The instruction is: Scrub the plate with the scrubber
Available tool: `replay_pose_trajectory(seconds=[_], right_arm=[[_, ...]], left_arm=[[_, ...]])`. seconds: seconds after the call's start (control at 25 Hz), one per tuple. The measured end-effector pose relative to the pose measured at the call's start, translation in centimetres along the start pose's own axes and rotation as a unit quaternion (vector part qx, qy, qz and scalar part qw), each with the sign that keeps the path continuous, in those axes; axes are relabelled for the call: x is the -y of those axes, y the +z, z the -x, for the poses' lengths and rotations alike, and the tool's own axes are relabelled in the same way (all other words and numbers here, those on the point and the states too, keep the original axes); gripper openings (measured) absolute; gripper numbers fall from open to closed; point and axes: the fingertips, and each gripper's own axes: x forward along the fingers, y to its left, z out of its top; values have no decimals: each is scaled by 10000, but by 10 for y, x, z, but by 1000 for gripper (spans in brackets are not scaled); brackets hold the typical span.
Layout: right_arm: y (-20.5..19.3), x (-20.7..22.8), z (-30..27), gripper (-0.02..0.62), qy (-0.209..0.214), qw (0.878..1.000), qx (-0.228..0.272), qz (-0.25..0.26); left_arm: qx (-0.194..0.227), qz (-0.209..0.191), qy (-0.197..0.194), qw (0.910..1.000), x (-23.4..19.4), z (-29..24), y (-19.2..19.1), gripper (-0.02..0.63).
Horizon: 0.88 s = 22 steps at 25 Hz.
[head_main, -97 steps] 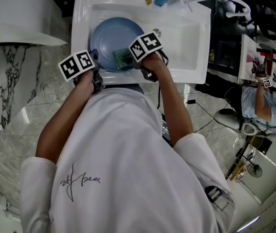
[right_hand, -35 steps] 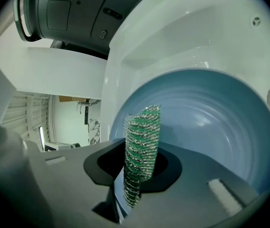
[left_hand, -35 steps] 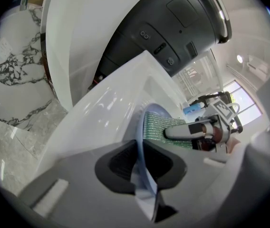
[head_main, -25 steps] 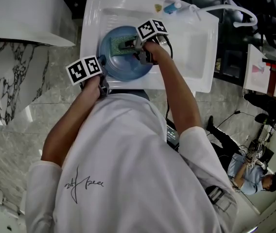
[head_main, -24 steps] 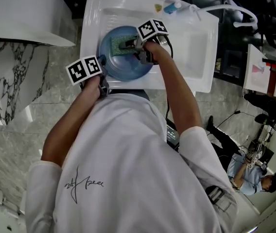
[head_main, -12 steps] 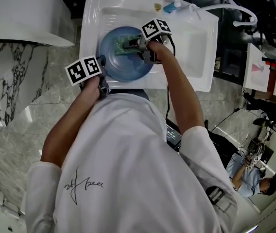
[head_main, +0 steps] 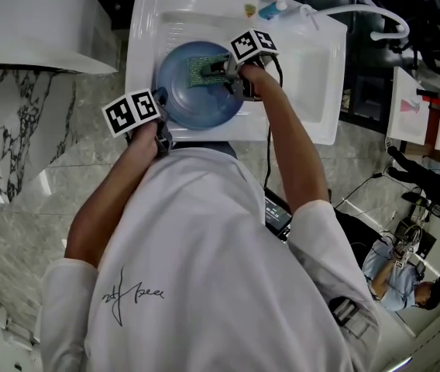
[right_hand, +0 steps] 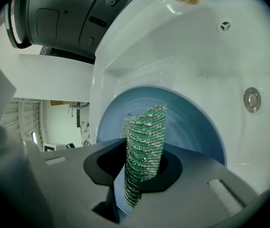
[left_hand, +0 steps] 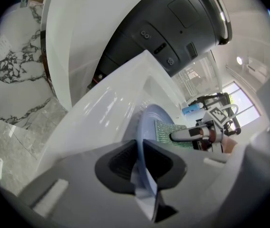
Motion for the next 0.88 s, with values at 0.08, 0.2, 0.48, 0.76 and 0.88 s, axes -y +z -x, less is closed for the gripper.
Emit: replay_pose_trajectory(seconds=[0.08, 0.2, 0.48, 0.76, 0.88], right_arm=[[0, 2, 3, 71, -45, 10000, 5, -2], [-1, 6, 8, 71, -103, 9999, 24, -6], [-2, 19, 22, 71, -385, 9992, 26, 63], [-5, 32, 33, 72, -666, 9977, 2, 110], [-6, 38, 41, 74, -805, 9967, 1, 121]], left_arm=[[6, 0, -11, 10000, 0, 0, 0, 87], [8, -4, -18, 10000, 1, 1, 0, 87], [-4, -4, -33, 10000, 3, 0, -1, 89], [-19, -3, -41, 10000, 3, -1, -2, 89], [-10, -13, -42, 10000, 5, 0, -1, 87]])
